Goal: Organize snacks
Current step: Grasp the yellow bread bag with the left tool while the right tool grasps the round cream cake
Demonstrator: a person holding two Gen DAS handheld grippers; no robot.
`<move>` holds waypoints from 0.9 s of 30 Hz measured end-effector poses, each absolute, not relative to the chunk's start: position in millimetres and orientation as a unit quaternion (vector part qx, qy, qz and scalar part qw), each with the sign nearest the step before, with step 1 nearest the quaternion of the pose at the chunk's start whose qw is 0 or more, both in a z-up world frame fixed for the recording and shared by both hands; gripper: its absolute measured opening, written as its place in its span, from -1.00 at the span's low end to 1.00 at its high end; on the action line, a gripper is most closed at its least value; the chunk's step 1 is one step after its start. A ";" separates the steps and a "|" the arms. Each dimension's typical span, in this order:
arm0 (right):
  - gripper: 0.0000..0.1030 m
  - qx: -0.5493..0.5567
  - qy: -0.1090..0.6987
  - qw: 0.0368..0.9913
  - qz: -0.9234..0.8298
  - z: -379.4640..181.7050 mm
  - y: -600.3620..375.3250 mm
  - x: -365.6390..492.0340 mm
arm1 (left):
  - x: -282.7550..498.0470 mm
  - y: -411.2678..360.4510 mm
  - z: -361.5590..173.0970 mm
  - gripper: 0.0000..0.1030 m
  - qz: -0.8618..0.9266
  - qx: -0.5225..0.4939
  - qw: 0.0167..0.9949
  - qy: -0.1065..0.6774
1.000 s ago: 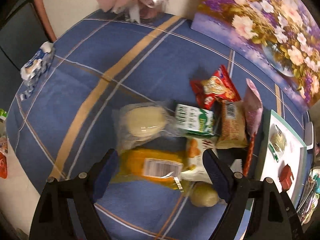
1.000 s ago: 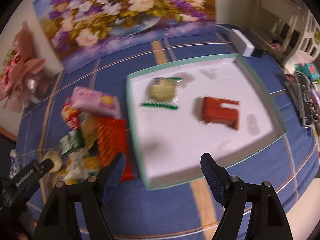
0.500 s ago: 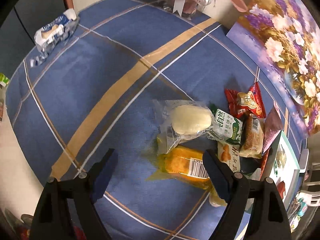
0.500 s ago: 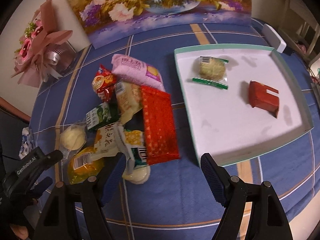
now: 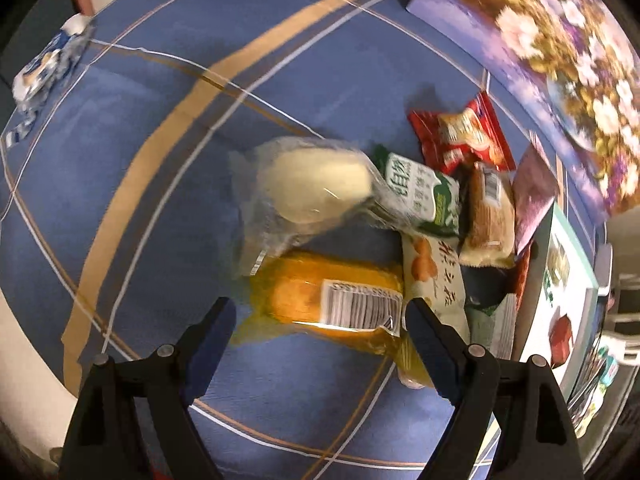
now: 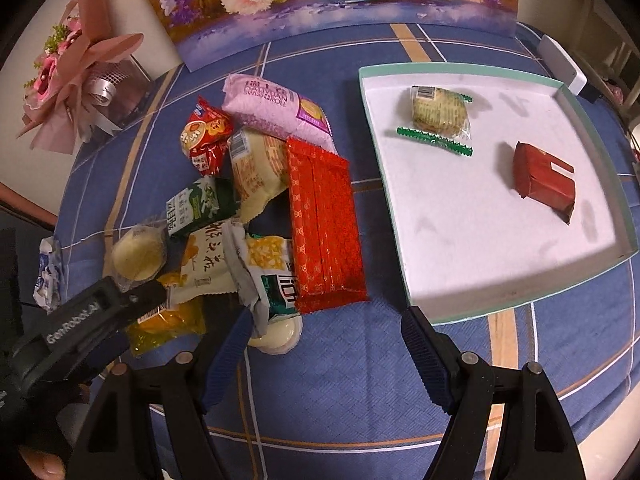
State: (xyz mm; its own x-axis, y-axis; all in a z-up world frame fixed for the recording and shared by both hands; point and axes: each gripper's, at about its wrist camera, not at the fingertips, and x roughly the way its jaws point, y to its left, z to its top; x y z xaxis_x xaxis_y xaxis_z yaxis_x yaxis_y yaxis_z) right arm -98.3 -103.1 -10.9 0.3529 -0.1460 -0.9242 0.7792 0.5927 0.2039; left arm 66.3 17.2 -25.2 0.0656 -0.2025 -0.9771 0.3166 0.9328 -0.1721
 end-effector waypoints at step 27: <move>0.56 0.327 0.527 0.735 -0.273 -34.0 -80.5 -79.1 | 88.5 34.1 -56.5 0.68 -0.143 0.033 0.725 0.673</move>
